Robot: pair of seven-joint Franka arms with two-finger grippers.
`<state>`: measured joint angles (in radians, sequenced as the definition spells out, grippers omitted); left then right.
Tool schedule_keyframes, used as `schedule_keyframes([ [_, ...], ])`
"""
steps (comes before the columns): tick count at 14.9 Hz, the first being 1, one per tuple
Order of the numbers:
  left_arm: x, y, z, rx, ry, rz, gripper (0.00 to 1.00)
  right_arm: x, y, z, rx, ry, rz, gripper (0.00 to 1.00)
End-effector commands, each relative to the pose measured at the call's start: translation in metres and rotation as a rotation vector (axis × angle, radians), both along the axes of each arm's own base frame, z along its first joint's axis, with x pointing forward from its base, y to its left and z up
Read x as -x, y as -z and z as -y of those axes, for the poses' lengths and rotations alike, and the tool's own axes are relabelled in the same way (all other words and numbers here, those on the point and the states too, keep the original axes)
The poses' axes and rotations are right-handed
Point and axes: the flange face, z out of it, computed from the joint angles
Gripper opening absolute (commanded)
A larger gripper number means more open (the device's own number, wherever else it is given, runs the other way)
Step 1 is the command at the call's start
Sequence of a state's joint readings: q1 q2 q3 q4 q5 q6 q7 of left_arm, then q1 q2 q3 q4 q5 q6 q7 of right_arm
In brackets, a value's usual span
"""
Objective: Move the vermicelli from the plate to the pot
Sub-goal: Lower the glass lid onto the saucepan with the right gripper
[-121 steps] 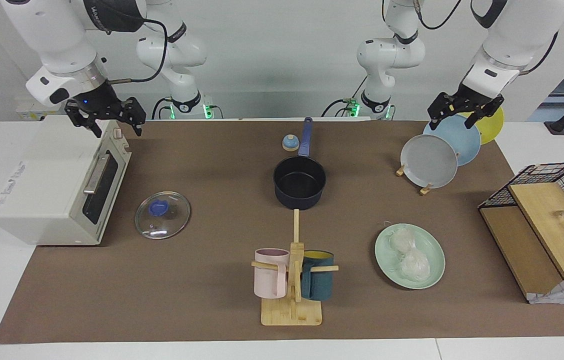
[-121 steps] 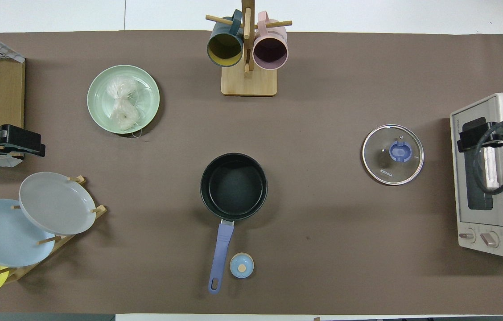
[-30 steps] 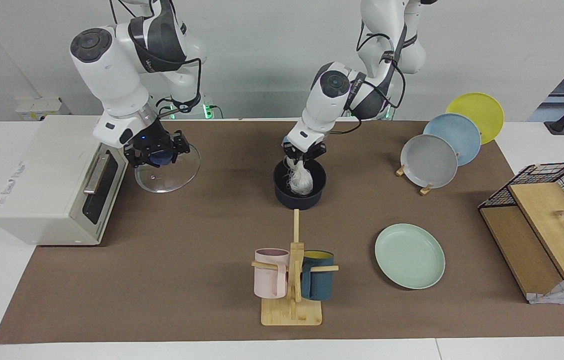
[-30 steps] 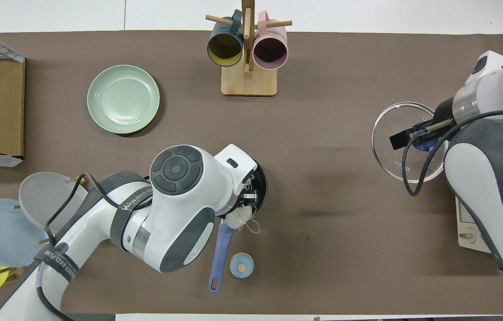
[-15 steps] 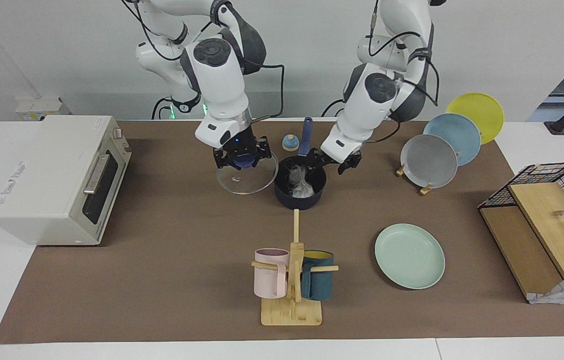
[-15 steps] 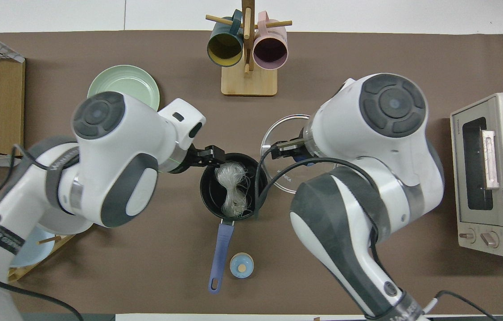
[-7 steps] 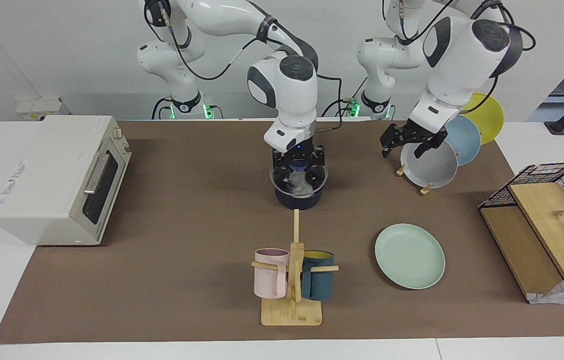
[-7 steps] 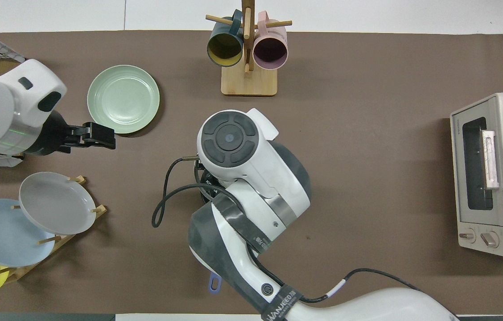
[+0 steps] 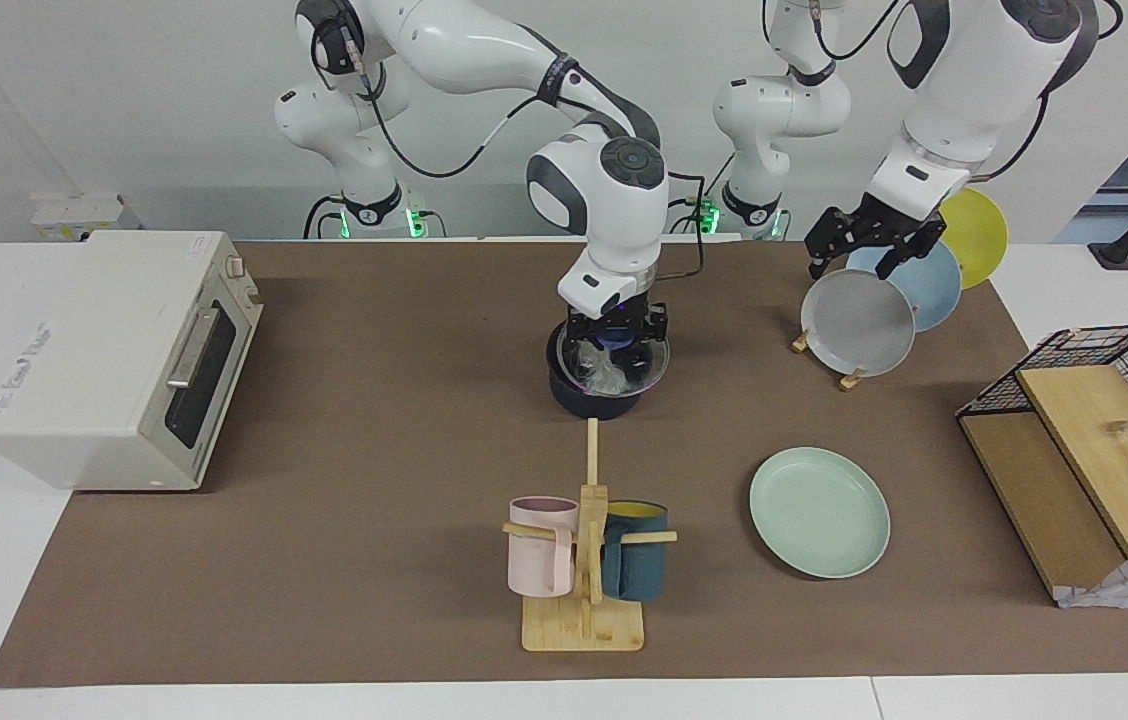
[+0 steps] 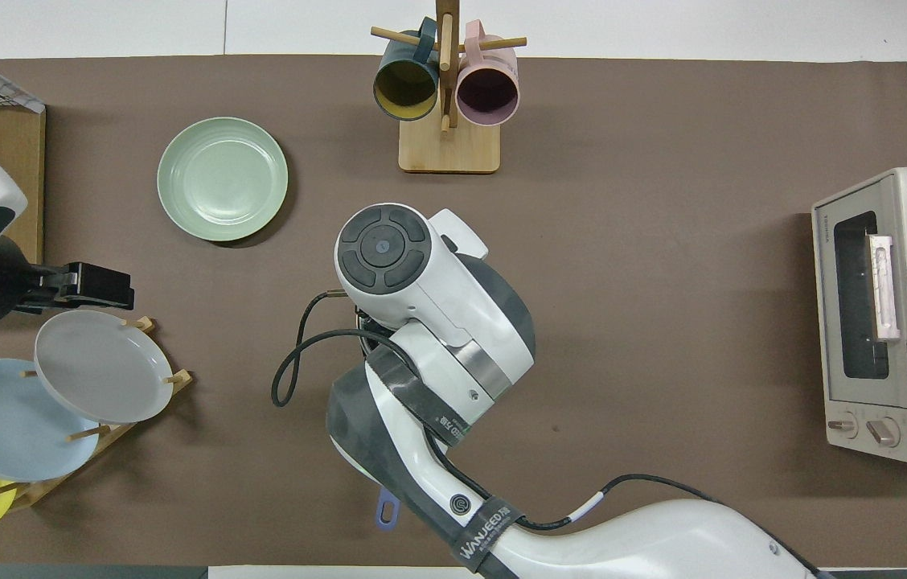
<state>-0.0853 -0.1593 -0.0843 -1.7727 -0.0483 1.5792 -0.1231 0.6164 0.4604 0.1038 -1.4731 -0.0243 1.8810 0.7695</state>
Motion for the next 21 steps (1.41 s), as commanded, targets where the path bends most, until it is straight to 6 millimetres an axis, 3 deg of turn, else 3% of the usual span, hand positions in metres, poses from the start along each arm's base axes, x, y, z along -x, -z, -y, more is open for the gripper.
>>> schedule_keyframes([
  [1, 0.012, -0.013, -0.008, -0.038, 0.009, -0.012, 1.00, 0.007, -0.002, 0.004, 0.014, 0.007, -0.013, 0.00],
  [3, 0.013, -0.024, -0.014, -0.033, 0.002, -0.008, 1.00, 0.008, 0.003, 0.005, 0.016, 0.009, -0.020, 0.00],
  [4, 0.007, -0.018, -0.016, -0.033, -0.002, -0.021, 1.00, 0.008, 0.003, 0.006, 0.013, 0.012, -0.021, 0.00],
  [6, -0.010, -0.020, -0.014, -0.029, 0.001, -0.022, 1.00, 0.010, 0.004, 0.007, 0.012, 0.013, -0.022, 0.00],
  [8, -0.032, -0.037, -0.015, -0.027, -0.001, -0.021, 1.00, 0.013, 0.010, 0.007, 0.007, 0.013, -0.018, 0.00],
  [11, -0.052, -0.031, -0.012, -0.046, 0.005, -0.035, 1.00, 0.017, 0.014, 0.007, 0.008, 0.020, -0.017, 0.00],
  [14, -0.047, -0.014, -0.011, -0.050, 0.012, -0.063, 1.00, 0.018, 0.013, 0.004, 0.000, 0.028, -0.009, 0.00],
  [21, -0.025, -0.027, -0.015, -0.052, 0.012, -0.055, 1.00, 0.025, 0.022, 0.001, -0.024, 0.033, 0.017, 0.00],
])
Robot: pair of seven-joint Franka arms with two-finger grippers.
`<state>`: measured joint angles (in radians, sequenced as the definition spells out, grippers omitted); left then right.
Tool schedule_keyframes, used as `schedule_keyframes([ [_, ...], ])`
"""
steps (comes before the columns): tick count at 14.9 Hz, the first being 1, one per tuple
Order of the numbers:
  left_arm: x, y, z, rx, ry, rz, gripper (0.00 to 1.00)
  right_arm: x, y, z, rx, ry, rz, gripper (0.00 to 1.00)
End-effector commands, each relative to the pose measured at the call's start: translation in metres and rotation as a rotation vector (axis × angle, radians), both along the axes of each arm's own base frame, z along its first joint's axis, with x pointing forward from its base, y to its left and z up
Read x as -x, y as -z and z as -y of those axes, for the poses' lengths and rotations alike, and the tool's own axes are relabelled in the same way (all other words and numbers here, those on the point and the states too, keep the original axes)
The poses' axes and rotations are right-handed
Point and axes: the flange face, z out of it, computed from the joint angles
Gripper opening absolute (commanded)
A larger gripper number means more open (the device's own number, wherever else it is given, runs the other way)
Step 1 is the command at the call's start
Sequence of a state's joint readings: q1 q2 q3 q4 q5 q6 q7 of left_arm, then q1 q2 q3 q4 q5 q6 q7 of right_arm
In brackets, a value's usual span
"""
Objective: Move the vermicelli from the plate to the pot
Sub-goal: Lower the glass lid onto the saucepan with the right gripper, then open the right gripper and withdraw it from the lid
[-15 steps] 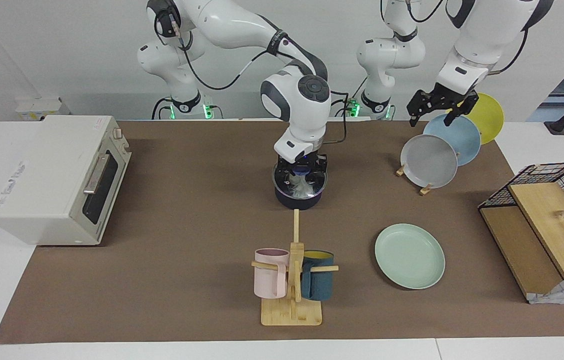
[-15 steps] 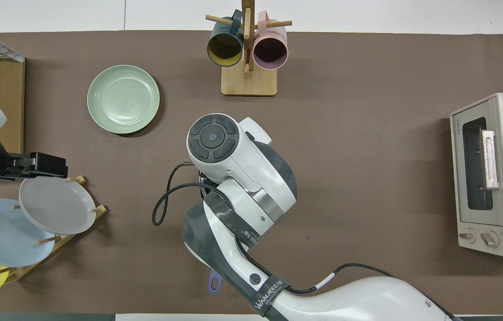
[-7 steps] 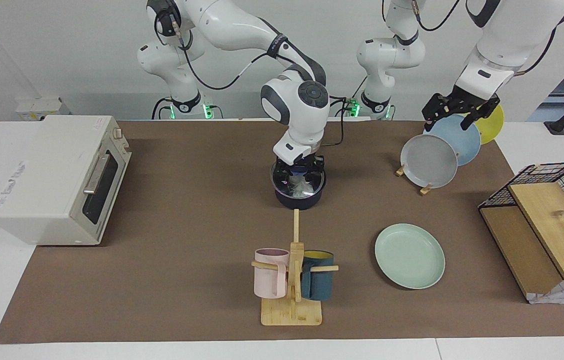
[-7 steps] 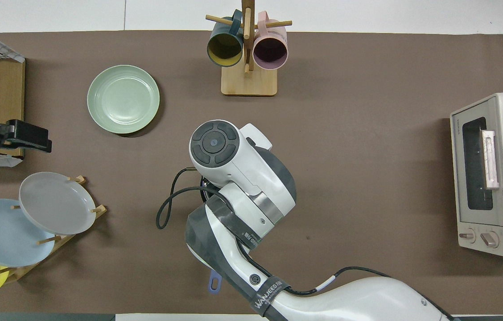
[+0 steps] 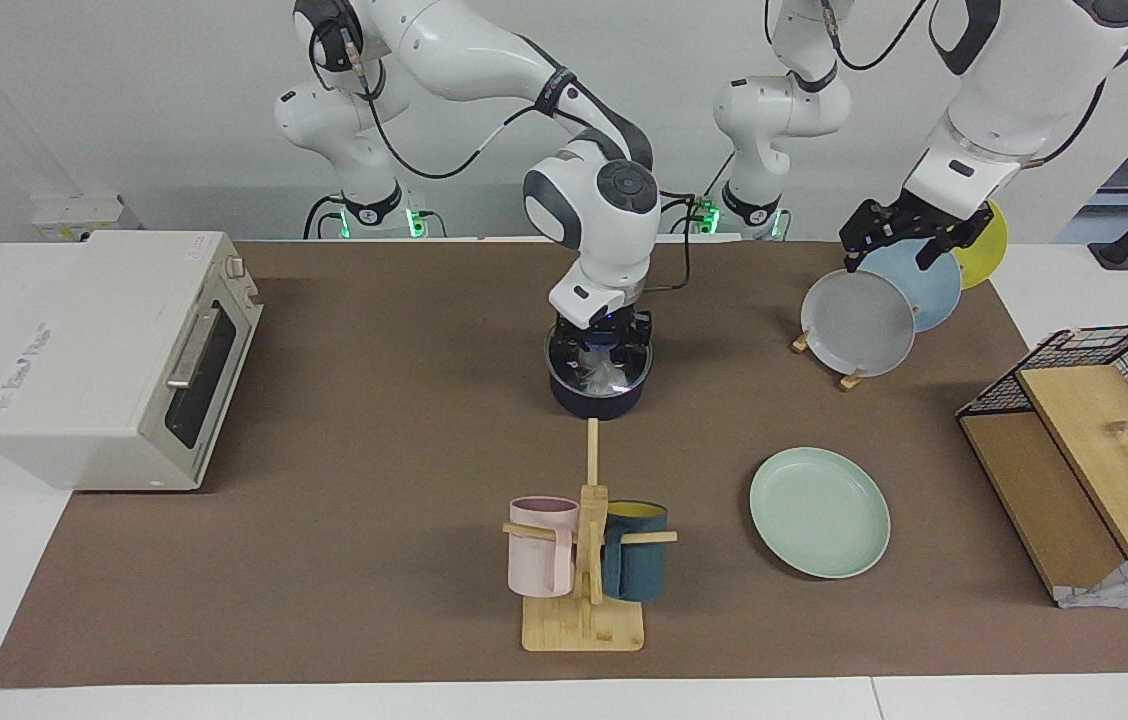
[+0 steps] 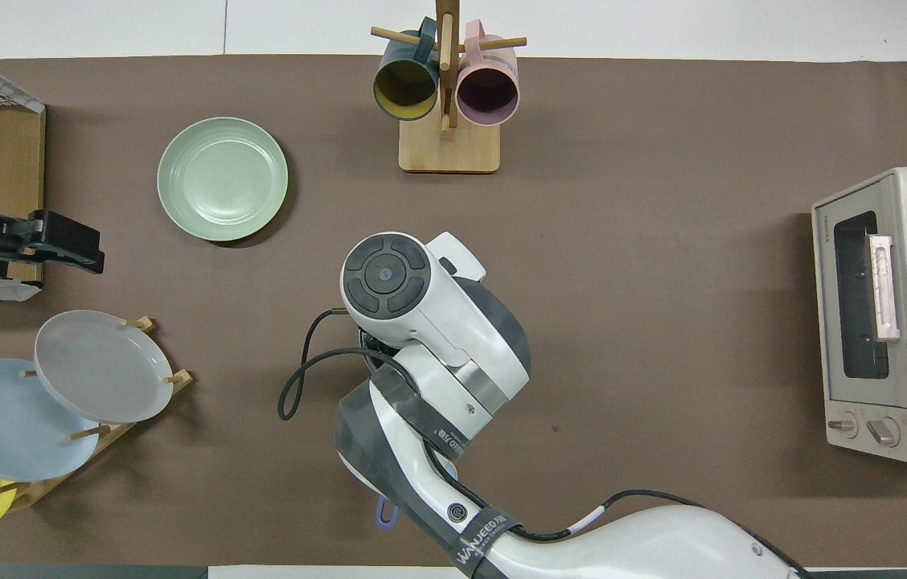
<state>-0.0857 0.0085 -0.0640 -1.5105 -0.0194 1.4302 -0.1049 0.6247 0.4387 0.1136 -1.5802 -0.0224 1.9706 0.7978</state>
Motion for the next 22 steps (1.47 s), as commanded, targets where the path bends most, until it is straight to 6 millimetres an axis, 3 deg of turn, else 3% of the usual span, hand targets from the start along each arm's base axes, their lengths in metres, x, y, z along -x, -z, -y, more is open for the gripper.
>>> schedule_keyframes([
  [1, 0.021, -0.005, -0.007, -0.029, 0.006, -0.002, 1.00, 0.008, -0.005, 0.005, -0.017, 0.023, 0.014, 0.00],
  [3, 0.020, -0.005, -0.008, -0.028, 0.006, 0.002, 1.00, 0.010, -0.002, 0.006, -0.019, 0.025, 0.018, 0.01],
  [5, 0.020, -0.005, -0.008, -0.028, 0.007, 0.002, 1.00, 0.012, 0.003, 0.006, -0.025, 0.024, 0.025, 0.15],
  [7, 0.021, -0.006, -0.009, -0.028, 0.006, 0.004, 1.00, 0.013, 0.004, 0.008, -0.025, 0.026, 0.025, 0.56],
  [8, 0.021, -0.006, -0.009, -0.028, 0.006, 0.004, 1.00, 0.013, 0.004, 0.008, -0.026, 0.026, 0.026, 0.66],
  [10, 0.021, -0.006, -0.009, -0.028, 0.003, 0.004, 1.00, 0.012, 0.003, 0.007, -0.027, 0.025, 0.029, 1.00],
  [13, 0.020, -0.006, -0.010, -0.028, 0.000, 0.005, 1.00, 0.007, -0.007, 0.008, -0.023, 0.013, 0.048, 1.00],
  [15, 0.020, -0.006, -0.010, -0.028, -0.002, 0.005, 1.00, -0.010, -0.030, 0.022, -0.038, 0.037, 0.073, 1.00],
  [18, 0.025, -0.010, -0.011, -0.030, -0.007, 0.002, 1.00, -0.049, -0.082, 0.097, -0.037, 0.022, 0.095, 1.00],
  [22, 0.034, -0.027, -0.011, -0.027, -0.009, 0.038, 1.00, -0.078, -0.139, 0.227, -0.003, 0.003, 0.073, 1.00],
])
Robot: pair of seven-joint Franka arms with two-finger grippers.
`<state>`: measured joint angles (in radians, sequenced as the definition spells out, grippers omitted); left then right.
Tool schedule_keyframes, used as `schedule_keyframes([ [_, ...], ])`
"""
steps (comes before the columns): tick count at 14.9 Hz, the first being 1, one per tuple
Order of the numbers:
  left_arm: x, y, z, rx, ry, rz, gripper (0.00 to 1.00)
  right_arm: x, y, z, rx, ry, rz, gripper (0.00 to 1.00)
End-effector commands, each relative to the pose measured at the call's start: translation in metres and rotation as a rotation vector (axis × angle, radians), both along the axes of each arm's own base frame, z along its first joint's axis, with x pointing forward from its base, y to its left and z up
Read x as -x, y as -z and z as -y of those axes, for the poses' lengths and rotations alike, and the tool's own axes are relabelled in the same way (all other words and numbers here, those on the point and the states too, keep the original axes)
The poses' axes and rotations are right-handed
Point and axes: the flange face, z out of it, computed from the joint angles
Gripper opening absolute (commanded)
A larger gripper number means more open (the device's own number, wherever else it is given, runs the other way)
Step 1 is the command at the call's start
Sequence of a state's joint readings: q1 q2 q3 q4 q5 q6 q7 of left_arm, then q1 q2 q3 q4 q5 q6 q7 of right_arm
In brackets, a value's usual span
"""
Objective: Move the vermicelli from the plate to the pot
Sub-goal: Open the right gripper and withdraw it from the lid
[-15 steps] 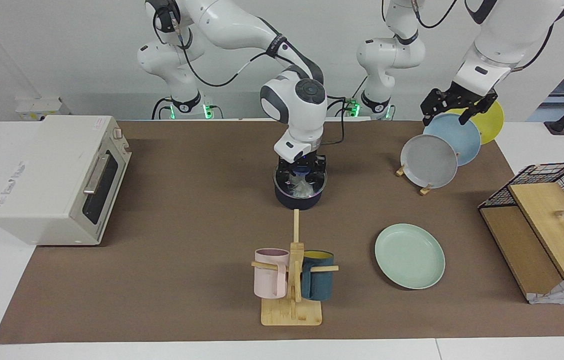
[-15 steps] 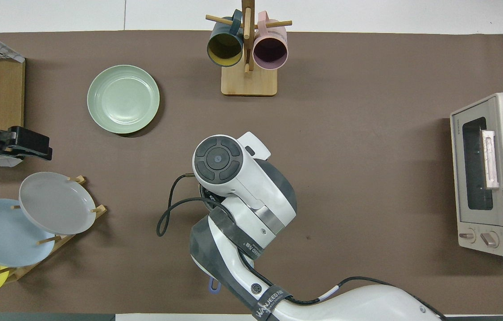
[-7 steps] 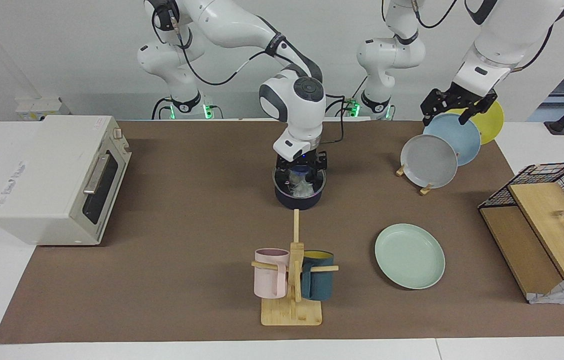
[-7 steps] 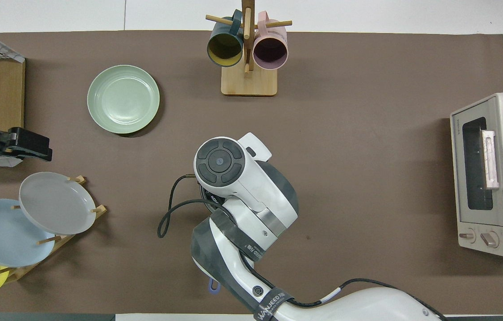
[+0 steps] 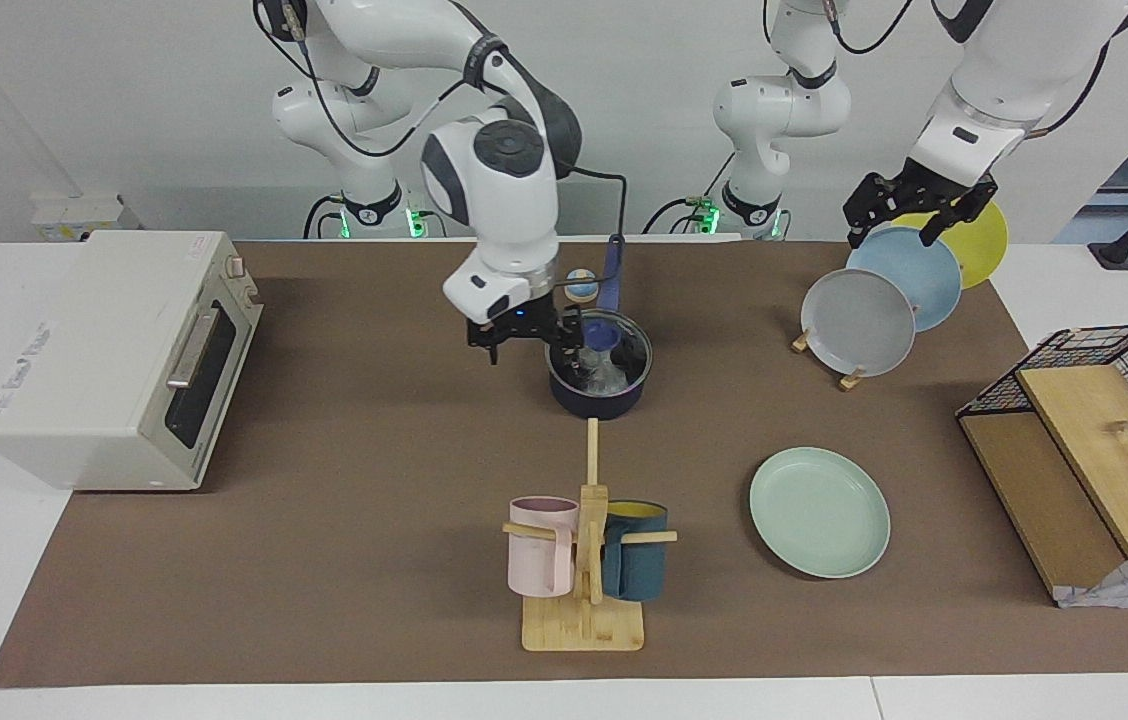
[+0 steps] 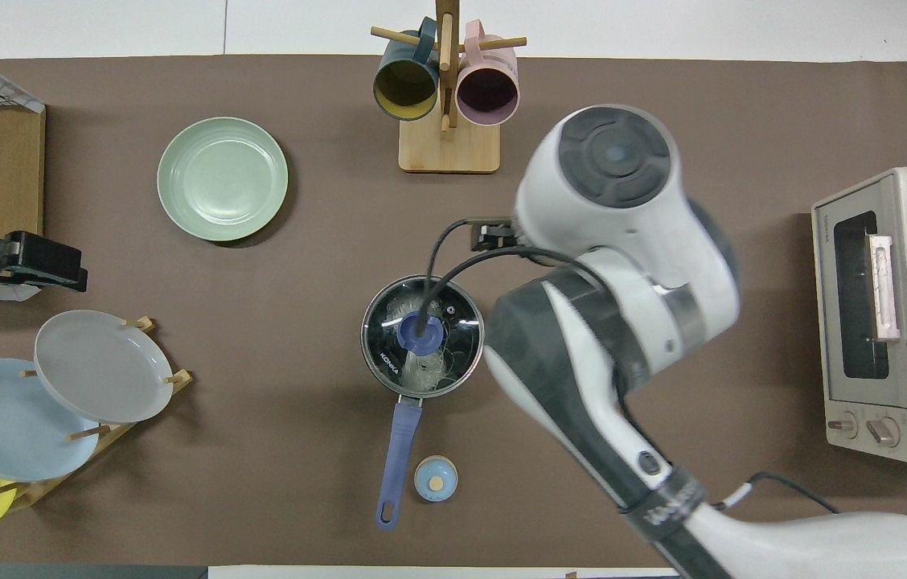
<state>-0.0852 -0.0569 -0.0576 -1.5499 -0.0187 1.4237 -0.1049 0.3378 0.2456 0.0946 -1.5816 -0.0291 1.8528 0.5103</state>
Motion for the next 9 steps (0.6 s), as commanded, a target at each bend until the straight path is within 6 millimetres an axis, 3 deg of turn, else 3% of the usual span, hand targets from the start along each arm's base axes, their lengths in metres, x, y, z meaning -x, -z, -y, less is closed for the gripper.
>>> schedule_keyframes([
  [1, 0.017, -0.017, -0.006, -0.024, -0.002, 0.028, 1.00, 0.001, -0.040, 0.074, 0.017, -0.002, -0.004, 1.00],
  [2, 0.021, -0.022, -0.006, -0.023, -0.002, 0.039, 1.00, 0.005, -0.058, 0.102, 0.019, -0.002, -0.009, 1.00],
  [6, 0.035, -0.041, -0.007, -0.020, -0.003, 0.076, 1.00, 0.037, -0.107, 0.182, 0.039, -0.044, -0.069, 1.00],
  [9, 0.040, -0.048, -0.008, -0.019, -0.003, 0.088, 1.00, 0.042, -0.106, 0.208, 0.034, -0.050, -0.109, 1.00],
])
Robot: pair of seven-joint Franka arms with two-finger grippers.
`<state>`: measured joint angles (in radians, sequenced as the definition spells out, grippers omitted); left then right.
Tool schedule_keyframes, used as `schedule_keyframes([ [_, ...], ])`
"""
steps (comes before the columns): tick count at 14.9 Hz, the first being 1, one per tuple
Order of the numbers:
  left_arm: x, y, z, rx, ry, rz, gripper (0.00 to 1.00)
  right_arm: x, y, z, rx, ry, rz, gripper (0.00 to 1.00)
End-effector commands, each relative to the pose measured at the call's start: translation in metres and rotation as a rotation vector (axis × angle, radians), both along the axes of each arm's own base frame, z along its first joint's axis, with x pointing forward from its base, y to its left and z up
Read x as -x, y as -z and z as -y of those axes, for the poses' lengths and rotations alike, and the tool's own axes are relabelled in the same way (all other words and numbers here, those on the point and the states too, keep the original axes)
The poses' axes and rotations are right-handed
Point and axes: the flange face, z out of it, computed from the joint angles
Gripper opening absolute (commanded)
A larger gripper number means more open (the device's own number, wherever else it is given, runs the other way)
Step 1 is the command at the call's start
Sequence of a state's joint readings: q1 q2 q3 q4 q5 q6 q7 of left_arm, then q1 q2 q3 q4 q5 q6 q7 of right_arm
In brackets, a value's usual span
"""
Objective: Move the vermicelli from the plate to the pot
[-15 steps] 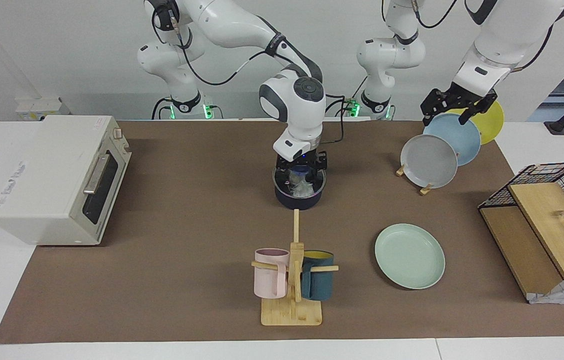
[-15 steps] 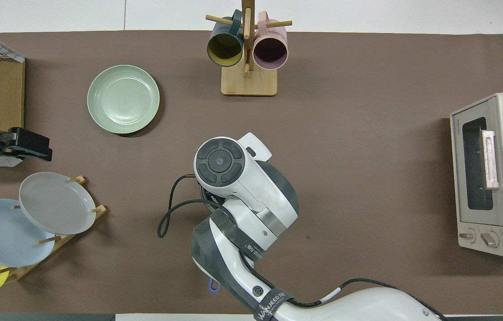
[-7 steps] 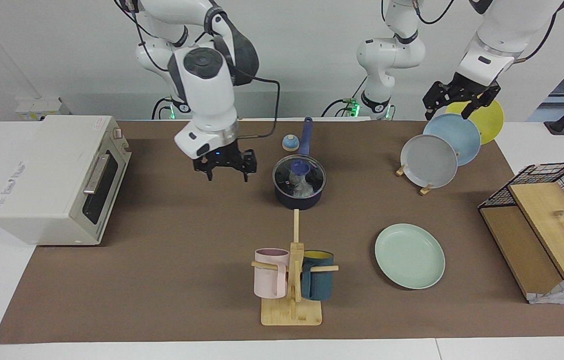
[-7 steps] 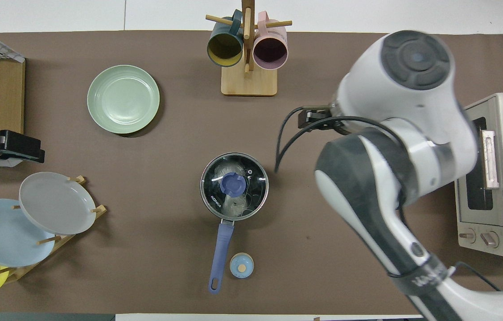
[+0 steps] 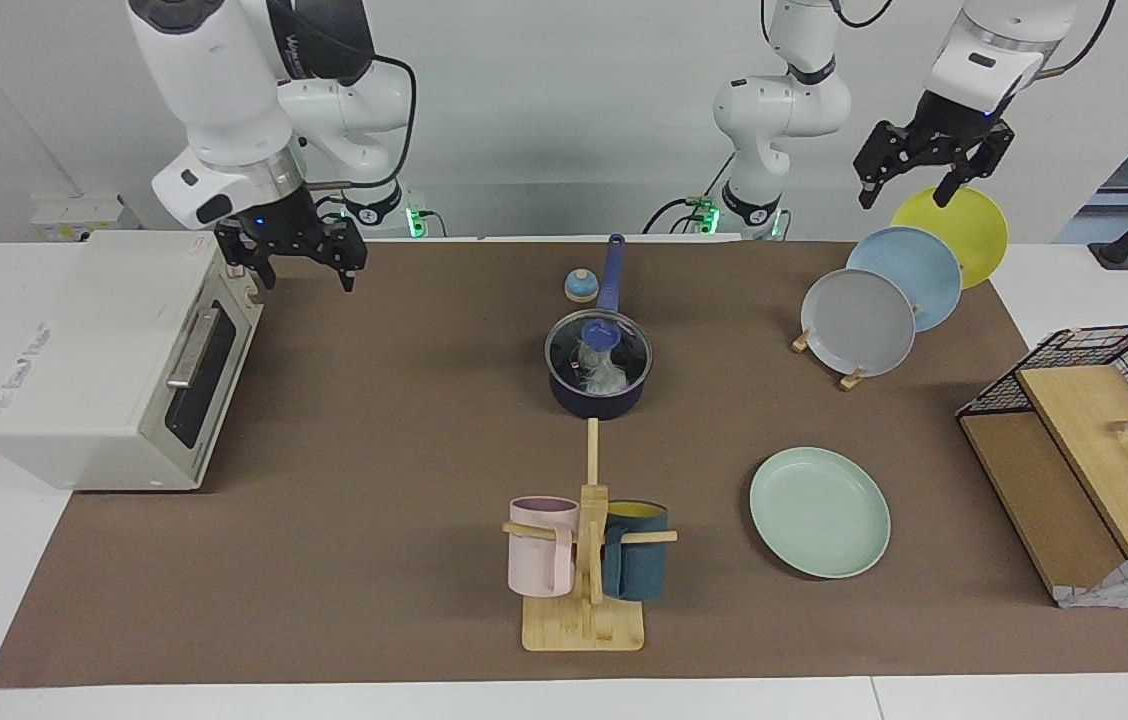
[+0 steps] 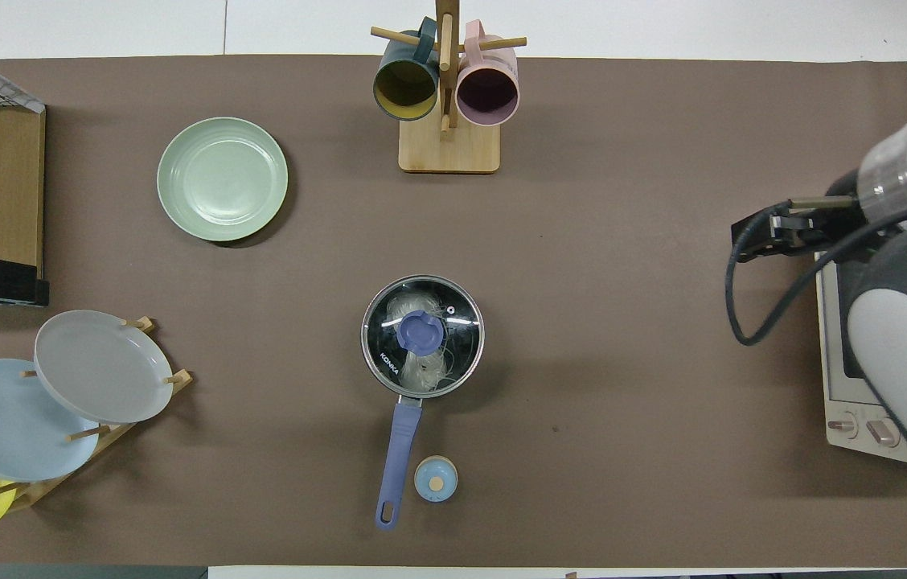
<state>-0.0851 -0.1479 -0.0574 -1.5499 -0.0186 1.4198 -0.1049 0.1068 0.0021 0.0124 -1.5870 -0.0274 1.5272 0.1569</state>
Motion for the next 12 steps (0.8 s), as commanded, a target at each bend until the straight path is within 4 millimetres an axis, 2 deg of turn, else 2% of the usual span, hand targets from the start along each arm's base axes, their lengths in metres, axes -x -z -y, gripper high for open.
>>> schedule_keyframes([
  [1, 0.010, -0.003, -0.005, -0.026, -0.004, 0.003, 1.00, 0.001, 0.006, 0.019, -0.012, 0.004, -0.020, 1.00],
  [8, 0.008, -0.001, -0.013, -0.023, -0.013, 0.033, 1.00, 0.002, -0.001, 0.033, -0.041, 0.003, -0.005, 1.00],
  [12, -0.011, 0.033, -0.009, -0.026, -0.002, -0.050, 1.00, 0.010, -0.010, 0.046, -0.042, 0.024, 0.011, 1.00],
])
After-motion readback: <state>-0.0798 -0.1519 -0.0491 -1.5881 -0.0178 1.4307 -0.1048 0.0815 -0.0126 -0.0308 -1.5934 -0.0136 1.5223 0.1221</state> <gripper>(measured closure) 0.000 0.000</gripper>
